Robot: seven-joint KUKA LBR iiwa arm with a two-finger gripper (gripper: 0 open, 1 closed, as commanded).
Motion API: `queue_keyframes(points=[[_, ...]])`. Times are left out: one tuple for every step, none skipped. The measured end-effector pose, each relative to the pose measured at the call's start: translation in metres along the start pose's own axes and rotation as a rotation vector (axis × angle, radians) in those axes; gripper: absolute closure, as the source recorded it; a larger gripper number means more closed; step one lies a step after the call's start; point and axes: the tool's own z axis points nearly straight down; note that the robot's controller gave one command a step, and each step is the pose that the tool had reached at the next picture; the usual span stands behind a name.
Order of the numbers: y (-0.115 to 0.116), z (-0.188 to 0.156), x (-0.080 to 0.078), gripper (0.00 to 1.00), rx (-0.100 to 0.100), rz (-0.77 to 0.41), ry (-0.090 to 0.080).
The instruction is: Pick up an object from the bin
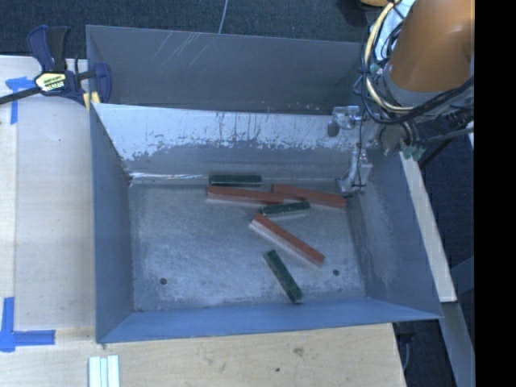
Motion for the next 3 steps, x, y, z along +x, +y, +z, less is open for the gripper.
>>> queue_keyframes(points=[[0.017,0.074,0.021,0.00,0.000,0.048,-0.002],[-0.048,0.088,0.000,0.00,0.000,0.198,0.001],[0.024,0.121,0.073,0.00,-0.002,0.128,0.009]])
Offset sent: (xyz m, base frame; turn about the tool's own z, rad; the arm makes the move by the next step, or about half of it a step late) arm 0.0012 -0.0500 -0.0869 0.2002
